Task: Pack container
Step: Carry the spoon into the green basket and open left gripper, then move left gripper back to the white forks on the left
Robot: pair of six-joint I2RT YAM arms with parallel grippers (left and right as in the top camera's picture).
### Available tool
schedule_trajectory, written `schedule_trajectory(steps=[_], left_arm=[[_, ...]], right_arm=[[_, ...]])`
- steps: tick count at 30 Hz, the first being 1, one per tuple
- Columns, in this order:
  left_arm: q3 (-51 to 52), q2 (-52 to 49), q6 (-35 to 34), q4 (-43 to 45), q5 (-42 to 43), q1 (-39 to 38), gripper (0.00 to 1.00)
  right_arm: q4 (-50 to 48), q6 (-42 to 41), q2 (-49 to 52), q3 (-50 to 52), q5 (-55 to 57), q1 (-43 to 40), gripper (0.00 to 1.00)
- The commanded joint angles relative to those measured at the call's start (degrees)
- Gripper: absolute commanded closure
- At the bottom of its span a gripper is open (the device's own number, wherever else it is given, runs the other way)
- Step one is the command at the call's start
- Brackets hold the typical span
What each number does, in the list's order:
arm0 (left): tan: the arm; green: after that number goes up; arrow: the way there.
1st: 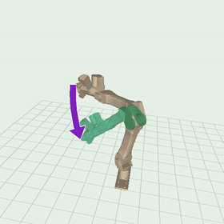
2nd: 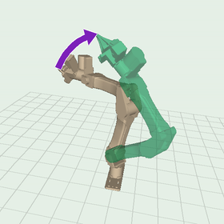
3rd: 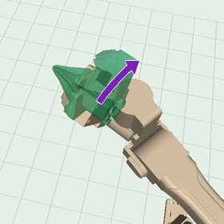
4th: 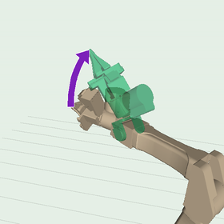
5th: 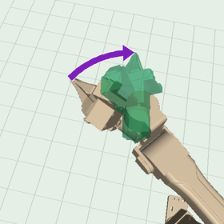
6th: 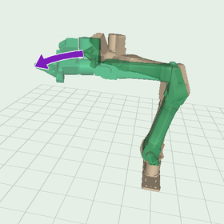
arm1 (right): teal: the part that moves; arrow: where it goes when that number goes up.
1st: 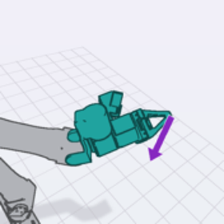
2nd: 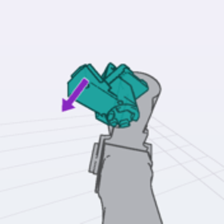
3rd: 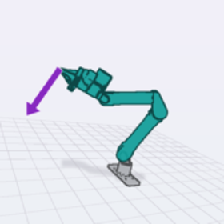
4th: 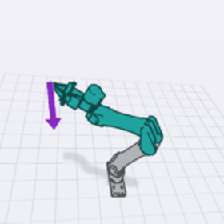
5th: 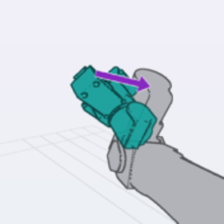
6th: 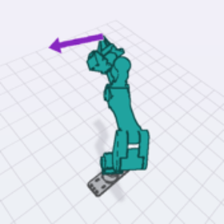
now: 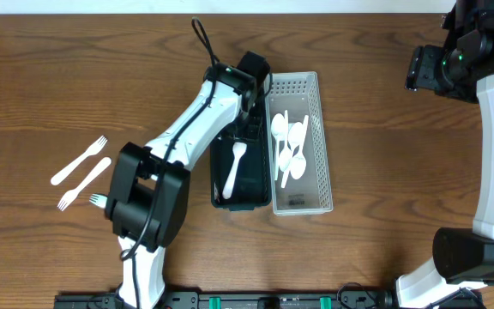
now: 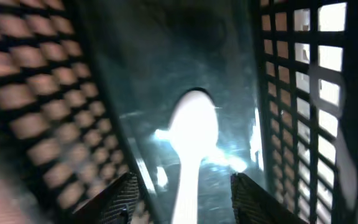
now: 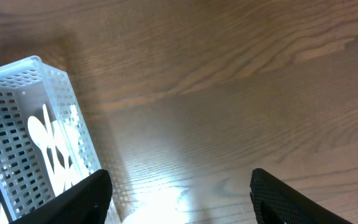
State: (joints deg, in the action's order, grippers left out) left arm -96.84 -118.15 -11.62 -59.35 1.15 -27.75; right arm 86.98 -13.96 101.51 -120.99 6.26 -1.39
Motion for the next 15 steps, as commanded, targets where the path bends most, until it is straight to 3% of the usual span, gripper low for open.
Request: schedule_trajectory(steps=[1, 8, 12, 13, 15], left_arm=[[-1.29, 8.74, 4.55, -0.55, -8.07, 0.48, 0.49], [-1.29, 24.35, 1.27, -0.55, -19.39, 6.6, 0.38], [-1.27, 28.39, -14.14, -2.43, -20.04, 17.73, 0.37], [-1.27, 28.48, -19.02, -3.37, -19.82, 21.24, 0.33], [-1.14, 28.22, -27.78, -4.9, -18.8, 26.84, 0.12]], right_arm=[[-0.02, 0.81, -0.09, 0.04, 0.85, -0.11, 0.26], [-0.22, 2.08, -0.09, 0.04, 0.85, -0.15, 0.25], [-0.22, 2.03, -0.11, 0.04, 0.83, -0.15, 0.25], [-0.2, 2.03, -0.09, 0.04, 0.83, -0.15, 0.25], [-0.15, 2.03, -0.09, 0.04, 0.83, -0.15, 0.25]])
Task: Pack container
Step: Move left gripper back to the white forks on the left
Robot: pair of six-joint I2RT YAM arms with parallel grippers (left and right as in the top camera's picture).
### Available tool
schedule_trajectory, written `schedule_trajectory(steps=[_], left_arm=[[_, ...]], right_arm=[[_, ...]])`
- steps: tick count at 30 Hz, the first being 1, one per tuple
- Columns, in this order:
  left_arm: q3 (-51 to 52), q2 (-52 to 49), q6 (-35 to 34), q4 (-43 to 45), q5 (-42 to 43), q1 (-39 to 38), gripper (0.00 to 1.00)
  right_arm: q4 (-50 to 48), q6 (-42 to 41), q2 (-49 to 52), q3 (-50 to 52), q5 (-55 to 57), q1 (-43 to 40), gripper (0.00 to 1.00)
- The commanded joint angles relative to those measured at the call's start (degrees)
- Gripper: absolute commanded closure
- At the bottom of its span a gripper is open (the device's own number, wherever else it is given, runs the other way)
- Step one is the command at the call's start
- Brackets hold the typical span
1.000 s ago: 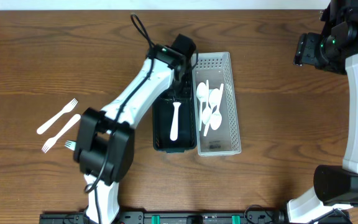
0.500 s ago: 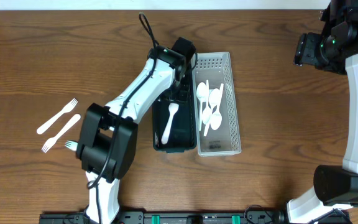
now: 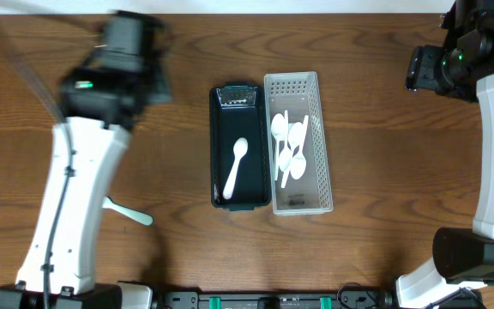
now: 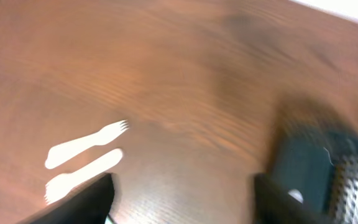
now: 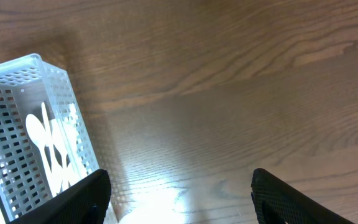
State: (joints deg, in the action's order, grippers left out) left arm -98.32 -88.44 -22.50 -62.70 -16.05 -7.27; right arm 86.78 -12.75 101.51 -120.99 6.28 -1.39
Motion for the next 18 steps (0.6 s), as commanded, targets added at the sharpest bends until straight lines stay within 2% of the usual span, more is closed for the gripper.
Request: schedule_trajectory(steps=[1, 2, 5, 8, 10, 14, 18], left_arm=[[0.61, -1.66, -21.33, -1.99, 0.09, 9.33, 0.05], [0.96, -1.86, -24.46, -2.08, 2.08, 12.0, 0.01], [1.79, -2.86, -28.72, -1.92, 4.39, 17.66, 0.02], [1.86, -4.74, -28.48, -1.95, 5.11, 21.4, 0.02], [1.86, -5.79, -25.81, -1.9, 5.11, 22.4, 0.02], [1.86, -7.78, -8.5, -0.74, 4.94, 23.76, 0.02], [1.86, -8.79, 27.26, 0.61, 4.92, 24.09, 0.13]], right_arm=[[0.04, 0.83, -0.09, 0.04, 0.81, -0.15, 0.25], [0.04, 0.83, -0.09, 0.04, 0.81, -0.15, 0.25], [0.07, 0.81, -0.11, 0.04, 0.79, -0.15, 0.25], [0.0, 0.81, -0.09, 0.04, 0.79, -0.15, 0.25], [0.0, 0.81, -0.09, 0.04, 0.79, -0.15, 0.26], [0.02, 0.81, -0.09, 0.04, 0.81, -0.15, 0.25], [0.09, 0.81, -0.09, 0.04, 0.79, -0.15, 0.25]])
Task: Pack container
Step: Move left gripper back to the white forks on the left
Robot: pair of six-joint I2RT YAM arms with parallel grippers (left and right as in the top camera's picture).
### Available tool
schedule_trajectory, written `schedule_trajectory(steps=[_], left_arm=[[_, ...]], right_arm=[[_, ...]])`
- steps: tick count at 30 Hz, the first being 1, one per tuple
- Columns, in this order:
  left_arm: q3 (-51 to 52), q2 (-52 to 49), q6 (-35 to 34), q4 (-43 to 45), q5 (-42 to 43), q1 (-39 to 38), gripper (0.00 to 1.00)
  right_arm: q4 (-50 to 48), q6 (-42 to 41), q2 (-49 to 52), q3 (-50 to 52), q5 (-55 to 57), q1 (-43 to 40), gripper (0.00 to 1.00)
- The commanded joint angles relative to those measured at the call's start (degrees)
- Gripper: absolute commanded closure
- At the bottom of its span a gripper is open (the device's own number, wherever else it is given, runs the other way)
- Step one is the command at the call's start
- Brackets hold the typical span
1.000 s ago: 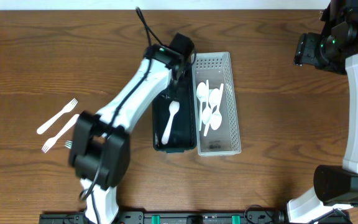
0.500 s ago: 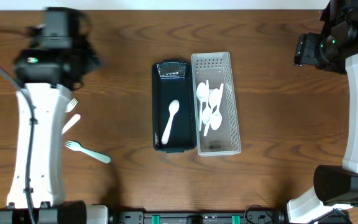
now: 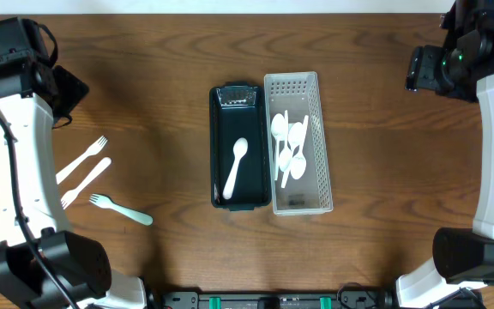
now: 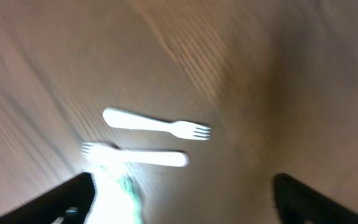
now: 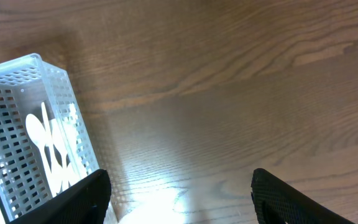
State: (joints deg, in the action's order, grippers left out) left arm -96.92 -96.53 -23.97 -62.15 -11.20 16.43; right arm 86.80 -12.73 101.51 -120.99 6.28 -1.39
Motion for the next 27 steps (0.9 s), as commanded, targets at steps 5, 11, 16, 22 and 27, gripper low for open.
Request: schedule_trajectory(steps=[5, 11, 16, 22, 27], left_arm=[[0.44, -0.81, 59.39, -0.09, 0.07, 0.39, 0.13], [0.46, -1.53, 78.93, -0.24, 0.35, 3.04, 0.07], [0.48, -5.42, 83.87, -0.66, 7.52, 6.32, 0.06], [0.48, -13.03, 86.64, -0.98, 8.22, 7.96, 0.05], [0.48, -18.4, 89.92, -1.01, 8.24, 8.04, 0.04]], right_arm=[[0.07, 0.81, -0.09, 0.04, 0.81, -0.15, 0.25], [0.5, 0.81, -0.09, 0.04, 0.81, -0.15, 0.23], [0.9, 0.83, -0.09, 0.04, 0.83, -0.15, 0.23], [1.25, 0.83, -0.09, 0.04, 0.83, -0.15, 0.21], [2.21, 0.79, -0.09, 0.04, 0.79, -0.15, 0.19]])
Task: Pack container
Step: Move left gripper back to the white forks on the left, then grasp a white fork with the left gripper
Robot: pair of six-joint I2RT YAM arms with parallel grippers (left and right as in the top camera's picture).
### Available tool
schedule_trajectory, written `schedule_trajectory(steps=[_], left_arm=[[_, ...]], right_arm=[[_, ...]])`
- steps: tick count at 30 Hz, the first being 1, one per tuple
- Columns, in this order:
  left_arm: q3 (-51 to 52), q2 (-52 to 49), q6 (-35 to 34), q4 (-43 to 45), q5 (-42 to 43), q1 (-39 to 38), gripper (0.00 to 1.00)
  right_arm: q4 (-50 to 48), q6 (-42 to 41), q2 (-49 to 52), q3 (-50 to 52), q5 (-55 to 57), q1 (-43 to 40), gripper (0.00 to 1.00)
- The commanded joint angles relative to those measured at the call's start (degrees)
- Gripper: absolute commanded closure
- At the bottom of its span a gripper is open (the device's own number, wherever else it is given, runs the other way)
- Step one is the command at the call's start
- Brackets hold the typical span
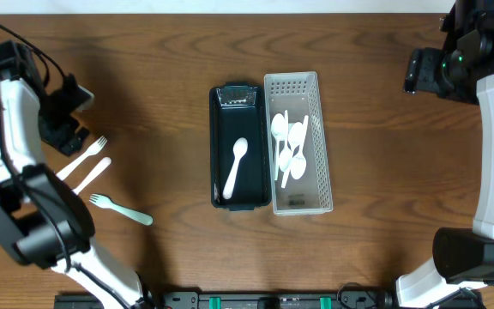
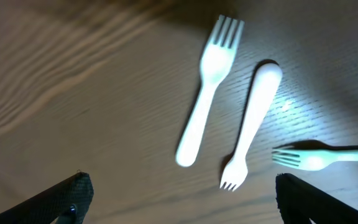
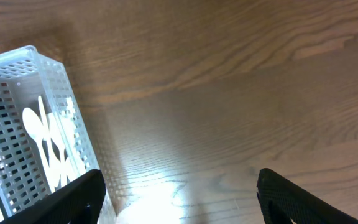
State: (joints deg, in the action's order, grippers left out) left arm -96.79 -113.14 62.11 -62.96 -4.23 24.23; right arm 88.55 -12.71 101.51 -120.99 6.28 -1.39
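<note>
A black container (image 1: 256,182) in the middle of the table holds one white spoon (image 1: 235,166). Beside it on the right stands a white perforated basket (image 1: 324,146) with several white spoons (image 1: 288,148). At the left lie two white forks (image 1: 82,154) (image 1: 85,181) and a pale green fork (image 1: 123,210). My left gripper (image 1: 63,129) hovers open just above and left of them. Its wrist view shows the white forks (image 2: 207,93) (image 2: 252,118) and the green fork (image 2: 322,155) ahead of the open left gripper (image 2: 179,208). My right gripper (image 1: 427,73) is open and empty, high at the far right.
The right wrist view shows the basket's corner (image 3: 17,124) at the left and bare wood ahead. A black cable (image 1: 33,60) hangs off the left arm near the table's back left edge.
My left gripper has moved from the far left back of the table toward the forks and turned, so all three forks now lie sharp in its view. The right arm has hardly shifted.
My left gripper stood open inside the black container, right over the spoon lying there. It then was away at the back left, with the spoon left in the container. Afterwards it was at the far left edge, and now it hangs open by the forks.
</note>
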Motion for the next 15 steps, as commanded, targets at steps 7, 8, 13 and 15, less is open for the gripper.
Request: schedule_trajectory(steps=[7, 8, 13, 15], left_arm=[[0.35, -8.98, 5.9, 3.32, 1.77, 0.7, 0.04], [0.35, -10.19, 6.4, 3.74, 2.25, 0.98, 0.04], [0.35, -15.08, 6.71, 4.83, 2.34, 1.75, 0.04], [0.35, -16.44, 6.75, 5.27, 2.34, 1.86, 0.05]], right_arm=[[1.99, 0.74, -0.09, 0.04, 0.79, -0.15, 0.19], [2.29, 0.74, -0.09, 0.04, 0.79, -0.15, 0.19], [2.47, -0.52, -0.09, 0.04, 0.81, -0.15, 0.19], [2.49, -1.03, -0.09, 0.04, 0.81, -0.15, 0.19]])
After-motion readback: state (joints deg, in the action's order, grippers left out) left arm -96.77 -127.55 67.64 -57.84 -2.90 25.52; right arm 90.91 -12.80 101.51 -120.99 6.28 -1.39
